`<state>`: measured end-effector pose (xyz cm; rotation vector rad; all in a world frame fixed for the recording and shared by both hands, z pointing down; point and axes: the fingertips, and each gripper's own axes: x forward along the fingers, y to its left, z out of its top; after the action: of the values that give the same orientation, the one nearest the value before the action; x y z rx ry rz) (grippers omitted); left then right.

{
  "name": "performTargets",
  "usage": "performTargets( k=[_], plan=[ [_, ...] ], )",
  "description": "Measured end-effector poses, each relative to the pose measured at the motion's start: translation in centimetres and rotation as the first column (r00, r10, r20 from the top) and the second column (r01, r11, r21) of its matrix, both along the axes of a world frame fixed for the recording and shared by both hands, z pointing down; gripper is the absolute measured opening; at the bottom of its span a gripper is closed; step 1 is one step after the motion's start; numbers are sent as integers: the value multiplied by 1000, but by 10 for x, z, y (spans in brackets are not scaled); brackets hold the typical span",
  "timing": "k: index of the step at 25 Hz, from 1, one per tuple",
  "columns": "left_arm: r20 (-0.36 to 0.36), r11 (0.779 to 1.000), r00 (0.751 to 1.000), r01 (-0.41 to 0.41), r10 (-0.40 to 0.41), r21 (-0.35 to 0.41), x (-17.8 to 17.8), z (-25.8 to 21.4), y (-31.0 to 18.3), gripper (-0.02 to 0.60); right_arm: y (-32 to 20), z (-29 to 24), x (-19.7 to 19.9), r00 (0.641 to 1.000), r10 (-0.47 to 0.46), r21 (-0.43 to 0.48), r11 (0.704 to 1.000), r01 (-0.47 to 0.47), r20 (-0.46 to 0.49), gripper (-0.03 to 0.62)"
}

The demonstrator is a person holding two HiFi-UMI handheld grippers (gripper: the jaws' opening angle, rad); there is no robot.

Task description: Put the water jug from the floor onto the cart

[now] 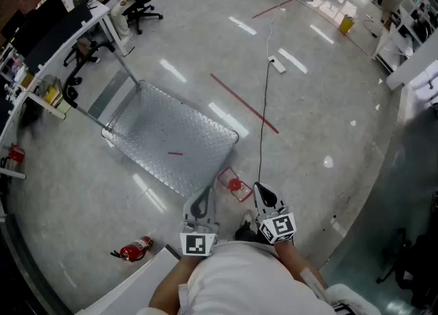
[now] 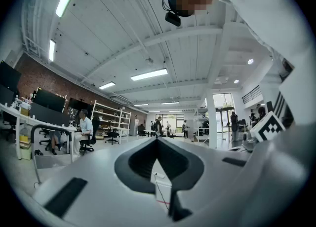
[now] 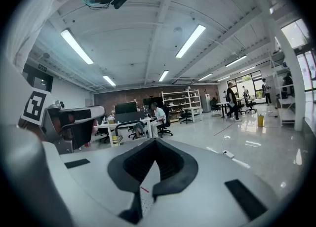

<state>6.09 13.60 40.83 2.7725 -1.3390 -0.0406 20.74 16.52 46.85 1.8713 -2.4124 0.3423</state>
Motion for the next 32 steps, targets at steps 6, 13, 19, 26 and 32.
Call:
performTargets(
  k=[6, 13, 19, 26, 32],
  plan=[
    [-8, 1000, 1000, 0, 0, -5, 1, 0, -1, 3, -2, 1, -1, 1000, -8, -1, 1000, 8, -6, 11],
    [1, 1000, 1000, -8, 8, 10, 3, -1, -5, 3, -5, 5, -1, 1000, -5, -8, 1000, 5, 2, 11],
    [9, 1000, 1000, -24, 24, 10, 6, -3, -6, 3, -26, 58, 6, 997, -8, -190, 982, -7, -78, 12],
    [24, 999, 999, -40, 39, 11, 8, 3, -11, 3, -58, 163, 12, 991, -47, -428, 904, -12, -128, 12],
    [7, 998, 998, -55, 55, -5, 10, 15, -25, 3, -52, 277, 8, 987, -91, -671, 742, -20, -130, 12]
  ],
)
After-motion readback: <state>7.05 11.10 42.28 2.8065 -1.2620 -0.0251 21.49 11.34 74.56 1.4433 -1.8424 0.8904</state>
